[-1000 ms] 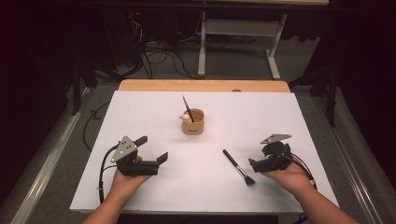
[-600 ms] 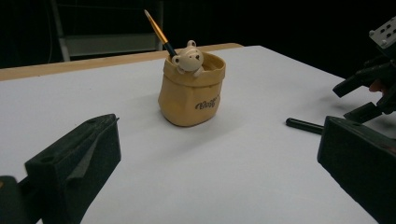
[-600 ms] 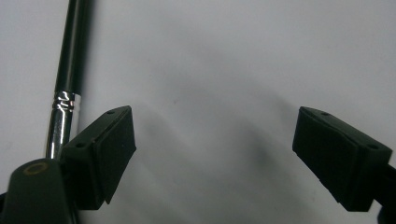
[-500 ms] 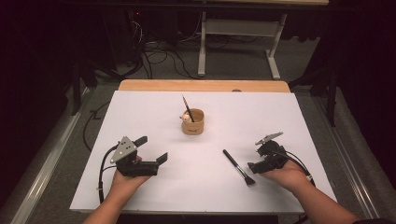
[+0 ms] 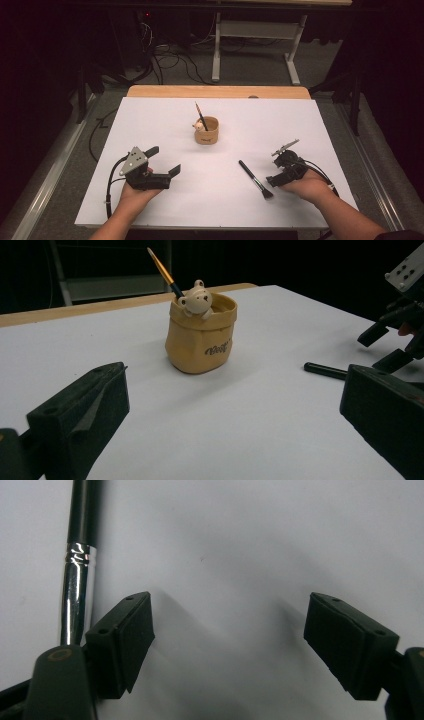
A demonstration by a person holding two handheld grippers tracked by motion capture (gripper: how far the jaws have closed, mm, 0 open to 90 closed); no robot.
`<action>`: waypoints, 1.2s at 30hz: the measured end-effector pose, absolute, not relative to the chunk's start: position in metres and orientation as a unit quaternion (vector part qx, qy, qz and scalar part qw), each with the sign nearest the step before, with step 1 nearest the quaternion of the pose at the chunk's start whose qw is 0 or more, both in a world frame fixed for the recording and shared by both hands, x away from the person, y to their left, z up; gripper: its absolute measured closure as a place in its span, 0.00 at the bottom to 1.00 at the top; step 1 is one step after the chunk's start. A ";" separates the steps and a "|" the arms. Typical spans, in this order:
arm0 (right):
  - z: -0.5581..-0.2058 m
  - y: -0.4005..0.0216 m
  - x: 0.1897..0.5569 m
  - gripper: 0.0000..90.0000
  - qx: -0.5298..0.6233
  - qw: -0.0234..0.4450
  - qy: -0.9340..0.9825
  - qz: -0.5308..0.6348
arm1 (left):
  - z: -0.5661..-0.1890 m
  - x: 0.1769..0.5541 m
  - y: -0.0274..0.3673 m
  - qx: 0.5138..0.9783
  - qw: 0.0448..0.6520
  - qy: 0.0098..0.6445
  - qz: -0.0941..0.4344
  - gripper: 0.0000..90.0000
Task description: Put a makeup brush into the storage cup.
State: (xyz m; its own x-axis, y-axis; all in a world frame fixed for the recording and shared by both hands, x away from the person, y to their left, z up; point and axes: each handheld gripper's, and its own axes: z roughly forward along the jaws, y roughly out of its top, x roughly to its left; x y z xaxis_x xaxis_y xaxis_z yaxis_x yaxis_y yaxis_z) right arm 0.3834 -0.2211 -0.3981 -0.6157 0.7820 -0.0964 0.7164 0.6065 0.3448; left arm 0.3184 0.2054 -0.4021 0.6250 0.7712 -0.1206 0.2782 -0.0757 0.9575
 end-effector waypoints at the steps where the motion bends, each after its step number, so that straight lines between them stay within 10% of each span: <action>1: -0.397 -0.221 0.384 0.25 0.421 0.119 0.889 0.135 | -0.402 0.318 0.205 0.700 0.567 0.375 0.217 0.00; 36: -0.356 -0.176 0.385 0.50 0.379 0.073 0.916 0.107 | -0.406 0.318 0.203 0.709 0.556 0.359 0.242 0.00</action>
